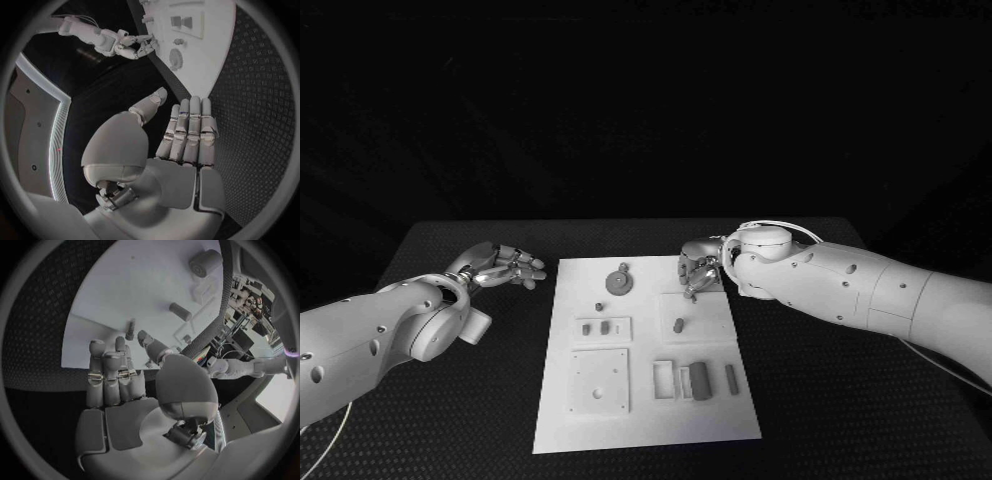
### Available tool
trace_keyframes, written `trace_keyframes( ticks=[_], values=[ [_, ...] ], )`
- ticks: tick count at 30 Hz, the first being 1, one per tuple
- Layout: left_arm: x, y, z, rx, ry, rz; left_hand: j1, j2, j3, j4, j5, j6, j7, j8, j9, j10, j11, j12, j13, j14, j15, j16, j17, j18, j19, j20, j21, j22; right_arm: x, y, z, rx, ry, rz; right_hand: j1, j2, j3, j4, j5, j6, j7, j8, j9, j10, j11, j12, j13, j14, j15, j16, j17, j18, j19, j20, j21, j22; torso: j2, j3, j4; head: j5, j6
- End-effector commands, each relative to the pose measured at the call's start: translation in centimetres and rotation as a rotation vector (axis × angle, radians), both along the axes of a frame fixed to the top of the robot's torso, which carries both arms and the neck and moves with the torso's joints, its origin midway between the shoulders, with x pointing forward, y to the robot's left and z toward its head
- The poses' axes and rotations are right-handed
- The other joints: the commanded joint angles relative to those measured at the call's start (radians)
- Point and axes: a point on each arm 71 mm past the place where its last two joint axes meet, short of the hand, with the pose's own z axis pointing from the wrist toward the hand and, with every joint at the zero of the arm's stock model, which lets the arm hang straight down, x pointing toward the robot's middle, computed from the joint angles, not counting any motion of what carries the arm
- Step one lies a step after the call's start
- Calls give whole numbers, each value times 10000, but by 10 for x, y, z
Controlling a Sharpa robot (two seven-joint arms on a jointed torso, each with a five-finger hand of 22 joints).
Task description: Assemble the parts on the task board
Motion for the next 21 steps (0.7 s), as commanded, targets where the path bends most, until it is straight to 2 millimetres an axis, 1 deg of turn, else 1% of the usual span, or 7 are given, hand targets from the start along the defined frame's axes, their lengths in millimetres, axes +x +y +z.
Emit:
trace_keyframes(
  ticks=[1,3,7,14,17,21],
  values=[
    [0,-3,1,-116,48,-134,-52,66,-53,16,37,-52,-11,61,-17,-78,-25,-20,-15,68,-6,-58,14,-11,3,44,3,-15,-2,2,-3,-183,275,247,89,115,49,-42,-43,67,-42,47,15,-11,3,-63,-12,-21,56,-35,20,450,-81,-30,-64,169,1,0,-11,4,-18],
    [0,-3,0,-114,59,-135,-53,67,-53,16,37,-53,-11,61,-17,-79,-25,-20,-16,69,-6,-59,16,-11,3,44,3,-16,-2,1,-4,-261,369,242,170,141,64,-47,-43,75,-47,57,18,2,-1,-60,-13,-27,52,-32,24,450,-94,-29,-61,176,1,1,-14,10,-30],
    [0,-2,0,-110,84,-140,-54,72,-52,16,37,-54,-11,62,-18,-80,-24,-19,-18,70,-6,-63,20,-11,4,43,4,-18,-2,-1,-5,-348,425,223,217,115,49,-46,-44,74,-48,62,20,6,0,-63,-16,-37,53,-31,28,450,-111,-22,-58,183,1,3,-7,10,-54],
    [0,-2,0,-102,93,-127,-58,76,-53,16,36,-55,-10,64,-19,-83,-23,-18,-22,71,-6,-71,28,-12,4,44,4,-24,-2,-3,-6,-471,591,217,230,108,40,-43,-43,75,-47,64,21,9,0,-63,-17,-43,53,-31,30,450,-118,-17,-57,186,2,3,-6,5,-62],
    [0,-2,0,-104,103,-138,-61,78,-54,17,36,-56,-10,64,-20,-84,-23,-18,-24,71,-5,-75,31,-12,4,44,4,-26,-3,-3,-7,-494,652,239,237,112,38,-40,-43,81,-48,69,23,13,-1,-61,-17,-46,53,-32,31,450,-121,-14,-56,186,2,9,-9,-3,-63],
    [0,-2,0,-104,109,-139,-62,79,-55,17,36,-56,-10,65,-20,-85,-23,-17,-26,71,-5,-77,34,-13,4,44,4,-28,-3,-2,-8,-459,644,265,276,151,42,-40,-43,100,-52,83,29,26,-3,-57,-17,-53,50,-31,34,450,-128,-10,-53,189,3,11,-16,-7,-68]
  ],
)
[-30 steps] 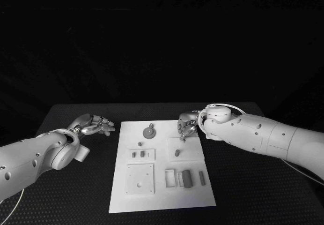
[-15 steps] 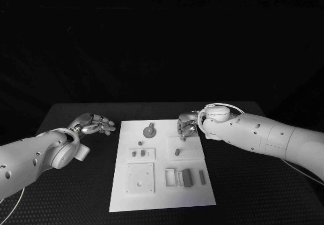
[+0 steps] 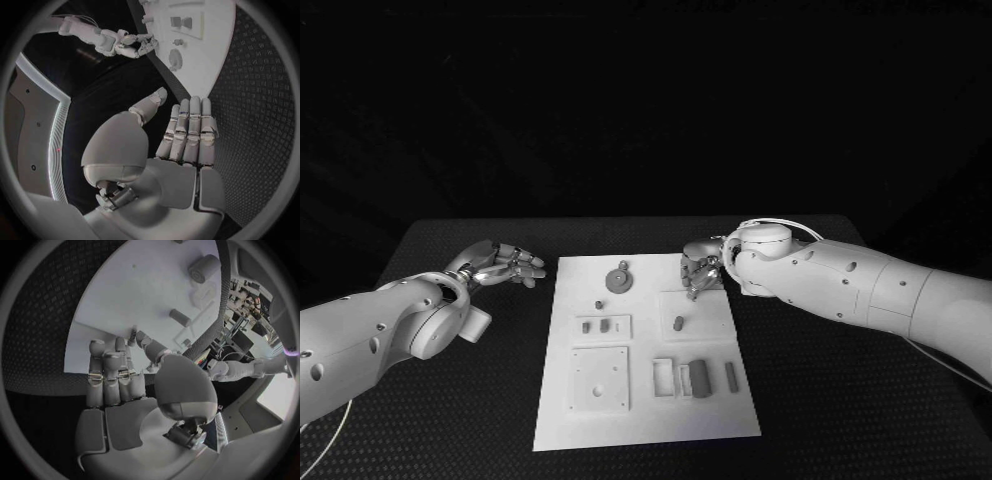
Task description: Assemble the parts on the task board
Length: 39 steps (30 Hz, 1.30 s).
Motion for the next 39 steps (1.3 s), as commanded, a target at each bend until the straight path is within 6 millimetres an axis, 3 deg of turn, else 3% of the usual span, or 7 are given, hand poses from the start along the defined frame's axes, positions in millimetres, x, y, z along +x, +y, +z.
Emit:
trace_keyframes(
  ticks=[1,10,12,17,29,39],
  values=[
    [0,-2,1,-115,47,-135,-63,79,-55,17,36,-59,-12,65,-12,-51,12,-17,-11,71,-5,-39,17,-12,3,44,4,-11,-2,0,-5,-189,282,198,150,25,21,-17,-43,73,-17,57,20,33,-4,-16,17,-55,49,-30,15,451,-75,7,-51,190,4,-1,-8,-6,-5],
    [0,-2,1,-114,47,-131,-76,100,-54,25,36,-61,-11,68,-15,-54,13,-15,-18,73,-4,-53,31,-14,4,46,4,-20,-3,3,-8,-47,158,279,591,375,215,-33,-41,260,-105,181,80,233,-85,79,61,-18,-29,3,36,451,-59,-16,-11,196,-1,1,3,-9,-34],
    [0,-2,1,-112,49,-128,-77,103,-54,25,37,-61,-11,68,-15,-54,13,-14,-19,73,-3,-55,33,-14,4,46,4,-21,-4,3,-8,-58,129,303,750,325,638,41,-51,349,-121,222,95,327,-110,118,80,8,-52,-6,31,451,-31,18,-10,181,0,-4,4,-8,-39],
    [0,-1,1,-107,55,-118,-79,107,-54,25,37,-61,-11,70,-16,-54,13,-13,-22,74,-3,-60,37,-14,4,45,4,-24,-4,3,-8,-108,83,366,933,511,1094,-29,-41,557,-204,339,155,574,-207,237,147,56,-144,-1,35,451,-1,5,28,194,3,-5,0,-9,-51],
    [0,-1,1,-105,66,-120,-80,109,-54,21,36,-61,-12,73,-17,-56,13,-10,-27,76,-4,-70,48,-14,3,44,4,-31,-4,2,-7,91,-260,410,906,485,1353,-30,-42,741,-284,460,251,846,-330,376,270,103,-267,1,49,451,45,-21,105,200,-7,-7,0,-31,-44],
    [0,-1,0,-105,65,-125,-79,111,-53,17,36,-62,-12,75,-19,-56,13,-7,-31,77,-4,-78,57,-13,2,44,5,-37,-2,1,3,1339,-1487,268,832,452,1415,-29,-41,830,-325,524,318,985,-403,455,367,177,-340,16,63,451,129,-64,158,191,-5,-5,5,-50,-7]
  ],
)
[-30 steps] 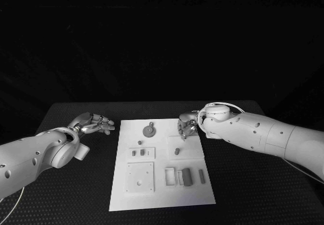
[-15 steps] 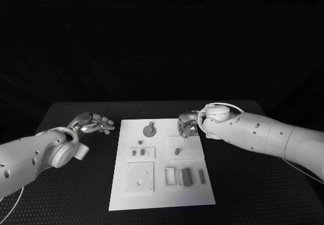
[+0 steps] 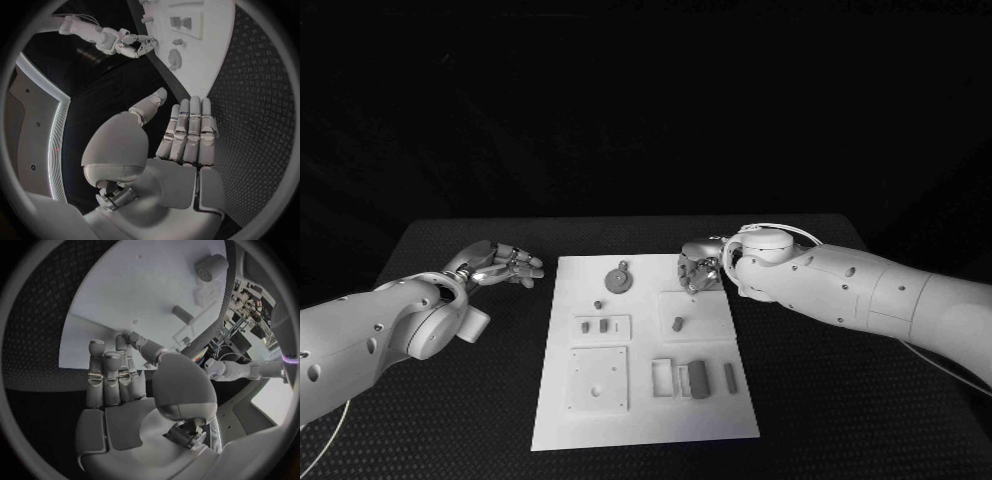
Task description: Assemble the parts on the task board
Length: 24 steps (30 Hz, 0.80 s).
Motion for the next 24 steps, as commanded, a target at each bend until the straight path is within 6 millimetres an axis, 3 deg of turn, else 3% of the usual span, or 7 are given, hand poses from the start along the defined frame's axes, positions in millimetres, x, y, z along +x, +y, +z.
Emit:
trace_keyframes(
  ticks=[1,10,15,24],
  values=[
    [0,-2,1,-112,22,-125,-44,76,-53,17,36,-64,-15,40,-11,-56,13,-7,-14,78,-4,-40,18,-13,2,43,5,-10,1,2,8,956,-841,59,-16,-20,95,-2,1,91,-11,48,35,77,-7,24,7,-9,-95,15,9,454,20,-62,75,192,1,4,6,-5,14],
    [0,-2,1,-116,16,-130,-45,77,-53,15,36,-66,-15,41,-13,-56,13,-4,-18,80,-4,-48,27,-14,2,44,5,-15,-1,-4,13,2140,-1485,-300,-104,-27,193,13,1,171,-52,124,143,306,-118,167,173,7,-204,-35,4,454,89,-94,82,164,3,-2,4,1,48],
    [0,-3,1,-119,15,-139,-45,78,-53,15,35,-66,-15,42,-14,-56,13,-3,-20,81,-4,-51,31,-14,2,44,6,-17,-2,-10,14,2677,-1668,-509,-189,-189,719,37,0,177,-73,181,313,365,-177,256,403,58,-266,-92,-1,454,190,-104,50,126,1,4,-2,23,75],
    [0,-4,1,-158,-44,-188,-16,100,-37,5,39,-47,-25,60,-12,-42,6,13,-28,96,-10,-66,58,-9,11,38,11,-29,-3,-23,17,5516,-1295,-1985,-246,-197,808,39,0,180,-81,201,377,367,-189,276,482,72,-279,-107,3,454,208,-114,48,130,0,-1,-10,36,155]
  ],
)
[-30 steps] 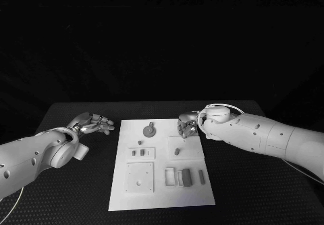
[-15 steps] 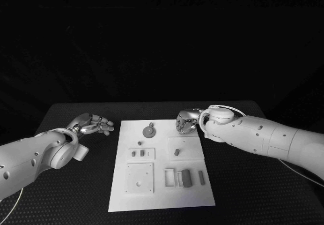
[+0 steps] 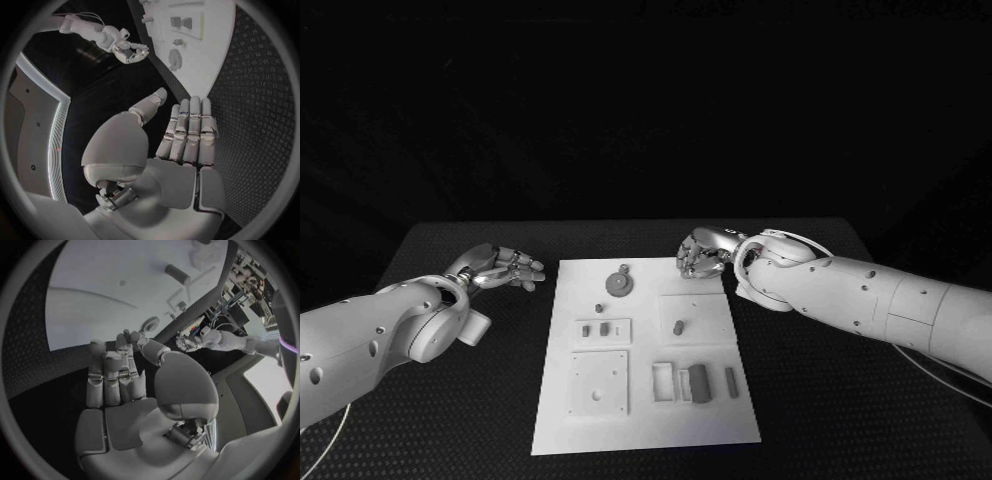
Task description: Assemble the parts on the task board
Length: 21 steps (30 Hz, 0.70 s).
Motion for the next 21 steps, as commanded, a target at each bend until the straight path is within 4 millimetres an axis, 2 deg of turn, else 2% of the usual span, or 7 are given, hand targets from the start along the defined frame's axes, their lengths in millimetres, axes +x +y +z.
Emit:
trace_keyframes(
  ticks=[1,7,15,18,21],
  values=[
    [0,-4,1,-154,-61,-174,-11,105,-33,4,39,-41,-28,65,-13,-38,4,17,-12,99,-11,-69,22,-8,13,37,12,-17,0,-5,4,2142,108,-737,-19,36,78,-7,28,38,-26,37,32,81,-76,44,374,21,-74,-57,7,459,49,6,-4,131,-1,-4,-10,0,37],
    [-1,-5,2,-178,-100,-194,4,118,-26,4,38,-19,-38,81,-10,-26,-2,30,-16,113,-15,-76,41,-8,22,35,16,-24,-2,-7,1,3296,656,-1218,-66,54,99,-8,28,35,-22,46,66,85,-85,55,414,25,-84,-60,13,459,60,2,-2,134,5,-2,-24,1,86],
    [-4,-18,5,-131,-520,-428,94,117,6,-11,38,-20,-44,94,-22,21,-25,74,-29,213,-54,-72,122,12,111,4,47,-33,-6,-1,0,5704,1709,-1794,-120,84,120,-11,28,16,-11,48,103,71,-86,58,456,21,-86,-64,21,459,52,2,-8,138,-2,-8,0,-10,164],
    [-5,-25,9,228,-1202,-550,177,58,10,-19,34,-42,-35,92,-37,38,-34,99,-46,303,-93,-63,191,22,198,-27,71,-35,-7,1,-1,6501,2173,-2134,-148,103,129,-13,28,-4,-4,44,122,53,-80,52,477,14,-81,-65,28,459,45,3,-11,142,-3,-14,-1,-19,180],
    [-8,-33,14,928,-2143,-769,343,-137,-50,-31,3,-90,-15,87,-65,62,-48,139,-77,500,-182,-30,328,36,380,-101,116,-22,-9,3,-3,7313,2746,-2600,-171,119,135,-13,28,-17,1,42,137,43,-76,50,493,6,-76,-66,33,459,36,5,-15,145,0,-20,2,-14,239]
  ],
)
